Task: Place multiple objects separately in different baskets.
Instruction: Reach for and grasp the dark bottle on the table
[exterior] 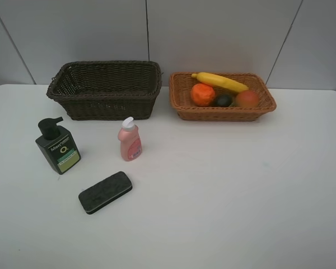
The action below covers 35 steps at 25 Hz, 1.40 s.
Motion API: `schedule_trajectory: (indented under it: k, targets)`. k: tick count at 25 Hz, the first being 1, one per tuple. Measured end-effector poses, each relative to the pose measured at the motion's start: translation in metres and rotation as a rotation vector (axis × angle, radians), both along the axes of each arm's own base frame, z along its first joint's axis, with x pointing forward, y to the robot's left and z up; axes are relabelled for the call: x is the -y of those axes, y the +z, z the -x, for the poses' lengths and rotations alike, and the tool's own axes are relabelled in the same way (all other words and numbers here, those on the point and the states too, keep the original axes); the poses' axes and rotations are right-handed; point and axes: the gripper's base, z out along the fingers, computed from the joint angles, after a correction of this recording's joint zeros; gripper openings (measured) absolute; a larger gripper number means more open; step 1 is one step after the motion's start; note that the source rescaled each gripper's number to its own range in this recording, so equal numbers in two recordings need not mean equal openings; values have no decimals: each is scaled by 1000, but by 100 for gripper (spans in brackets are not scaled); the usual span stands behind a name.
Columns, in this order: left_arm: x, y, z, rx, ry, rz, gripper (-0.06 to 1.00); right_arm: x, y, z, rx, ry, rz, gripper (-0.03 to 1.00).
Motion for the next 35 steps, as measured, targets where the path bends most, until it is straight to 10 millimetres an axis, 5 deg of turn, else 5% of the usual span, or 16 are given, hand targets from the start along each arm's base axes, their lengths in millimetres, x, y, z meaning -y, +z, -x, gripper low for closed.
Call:
schedule_trajectory:
  k: [35]
  targets:
    - [0,0,0,0,0,0,100,-1,0,0,1,64,17,100]
